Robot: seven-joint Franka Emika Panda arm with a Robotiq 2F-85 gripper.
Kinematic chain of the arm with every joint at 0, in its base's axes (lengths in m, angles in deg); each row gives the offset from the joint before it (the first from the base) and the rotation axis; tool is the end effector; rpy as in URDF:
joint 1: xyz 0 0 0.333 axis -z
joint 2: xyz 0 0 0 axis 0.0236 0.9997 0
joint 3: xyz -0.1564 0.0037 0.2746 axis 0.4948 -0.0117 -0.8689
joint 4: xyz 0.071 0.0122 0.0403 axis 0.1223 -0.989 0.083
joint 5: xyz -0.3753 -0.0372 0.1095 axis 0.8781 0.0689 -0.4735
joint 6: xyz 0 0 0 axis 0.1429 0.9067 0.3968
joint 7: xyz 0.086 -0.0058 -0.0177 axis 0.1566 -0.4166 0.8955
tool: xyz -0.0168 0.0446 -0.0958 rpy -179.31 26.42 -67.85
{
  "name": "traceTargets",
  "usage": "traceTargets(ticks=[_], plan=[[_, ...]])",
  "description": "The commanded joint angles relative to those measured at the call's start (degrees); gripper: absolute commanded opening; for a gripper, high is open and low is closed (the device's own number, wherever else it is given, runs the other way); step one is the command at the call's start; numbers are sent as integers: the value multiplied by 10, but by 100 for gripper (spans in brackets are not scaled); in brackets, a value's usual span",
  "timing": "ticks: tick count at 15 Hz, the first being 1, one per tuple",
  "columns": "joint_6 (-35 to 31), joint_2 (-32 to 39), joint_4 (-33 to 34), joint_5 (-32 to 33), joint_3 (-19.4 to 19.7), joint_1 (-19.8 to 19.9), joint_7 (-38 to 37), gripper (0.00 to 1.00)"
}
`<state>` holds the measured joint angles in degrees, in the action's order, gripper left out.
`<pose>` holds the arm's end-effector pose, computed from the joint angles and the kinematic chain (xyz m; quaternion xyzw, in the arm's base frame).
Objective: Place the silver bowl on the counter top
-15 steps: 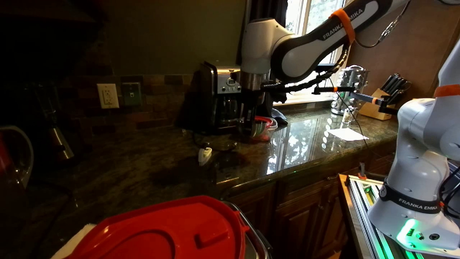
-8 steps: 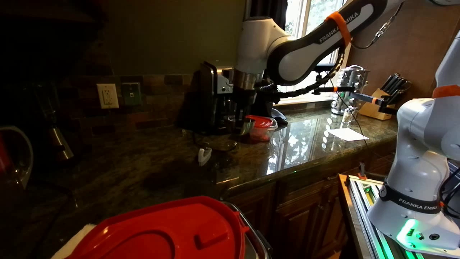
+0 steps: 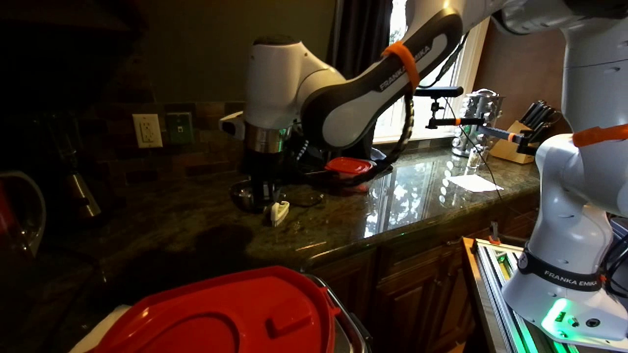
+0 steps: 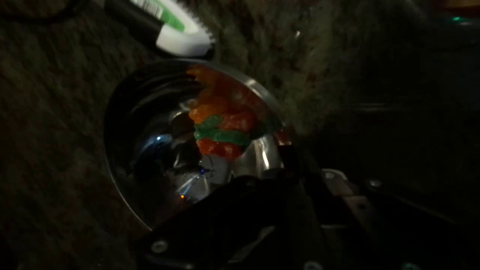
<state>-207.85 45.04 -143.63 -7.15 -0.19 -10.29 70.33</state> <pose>0.5952 0.1922 0.3646 0.9160 0.3658 0.0979 0.1328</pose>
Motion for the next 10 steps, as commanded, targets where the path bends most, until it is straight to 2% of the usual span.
traceTargets(ticks=[1,3,4,5,6,8,10], plan=[[0,21,20,-4,12,-12,7,6],[0,25,21,-4,14,-12,7,6],[-29,26,11,14,23,-14,-19,1],[-43,35,19,41,37,-19,-45,1],[-65,46,25,38,42,-14,-47,1],[-100,75,52,57,65,-13,-61,1],[-108,109,91,57,86,-11,-55,1]])
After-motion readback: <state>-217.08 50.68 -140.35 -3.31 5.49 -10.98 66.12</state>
